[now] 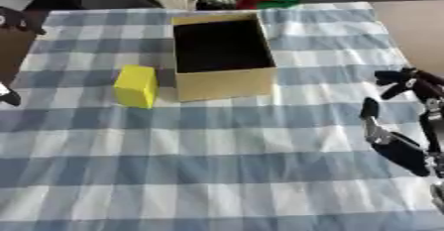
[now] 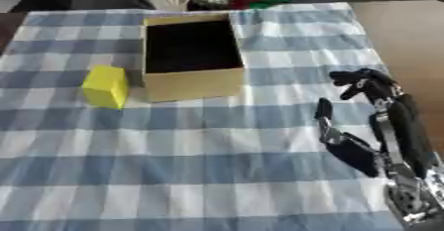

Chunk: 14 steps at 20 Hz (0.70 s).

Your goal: Pick up objects on the table and place them in the box.

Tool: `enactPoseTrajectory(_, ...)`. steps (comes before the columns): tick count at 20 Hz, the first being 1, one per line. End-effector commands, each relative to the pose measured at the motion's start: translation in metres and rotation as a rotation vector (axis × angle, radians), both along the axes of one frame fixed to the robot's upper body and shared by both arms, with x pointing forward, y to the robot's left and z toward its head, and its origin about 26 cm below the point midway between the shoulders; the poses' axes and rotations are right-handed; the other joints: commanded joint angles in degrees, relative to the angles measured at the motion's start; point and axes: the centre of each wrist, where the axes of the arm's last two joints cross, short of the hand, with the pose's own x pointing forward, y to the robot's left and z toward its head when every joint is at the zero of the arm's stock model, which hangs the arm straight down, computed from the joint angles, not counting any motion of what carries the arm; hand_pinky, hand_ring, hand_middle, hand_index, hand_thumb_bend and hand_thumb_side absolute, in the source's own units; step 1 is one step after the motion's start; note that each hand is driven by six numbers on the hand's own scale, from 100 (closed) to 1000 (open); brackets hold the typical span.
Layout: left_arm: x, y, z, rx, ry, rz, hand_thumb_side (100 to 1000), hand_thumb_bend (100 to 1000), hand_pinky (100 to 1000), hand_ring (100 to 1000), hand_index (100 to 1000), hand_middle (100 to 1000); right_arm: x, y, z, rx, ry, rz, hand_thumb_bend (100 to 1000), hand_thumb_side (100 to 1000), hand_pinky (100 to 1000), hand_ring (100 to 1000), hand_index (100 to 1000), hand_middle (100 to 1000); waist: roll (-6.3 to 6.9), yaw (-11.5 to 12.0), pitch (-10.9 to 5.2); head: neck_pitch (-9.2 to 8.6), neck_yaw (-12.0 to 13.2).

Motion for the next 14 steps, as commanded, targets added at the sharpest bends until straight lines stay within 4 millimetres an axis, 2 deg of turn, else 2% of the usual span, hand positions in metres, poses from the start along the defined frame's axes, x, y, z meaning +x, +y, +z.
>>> enactPoseTrajectory(1,-0.001,0.002,0.014,0.103,0.04,-0.072,292,910,948,945,944,918,0.0,-0.002,0.007,-0.019,-0.016,0.009,100,415,855,525,782,605,0.1,0.05,-1.1,-0.51,0.17)
enactPoseTrajectory(2,-0.001,0.001,0.015,0.103,0.038,-0.075,334,933,948,946,949,918,0.0,-0.001,0.007,-0.019,-0.014,0.011,100,413,856,523,782,604,0.08,-0.03,-1.1,-0.51,0.3)
enactPoseTrajectory(14,0.023,-0.054,0.018,-0.012,0.035,-0.153,377,846,973,921,945,887,0.0,0.002,0.006,-0.017,0.002,0.018,100,411,856,522,783,604,-0.03,-0.25,-1.08,-0.21,0.81)
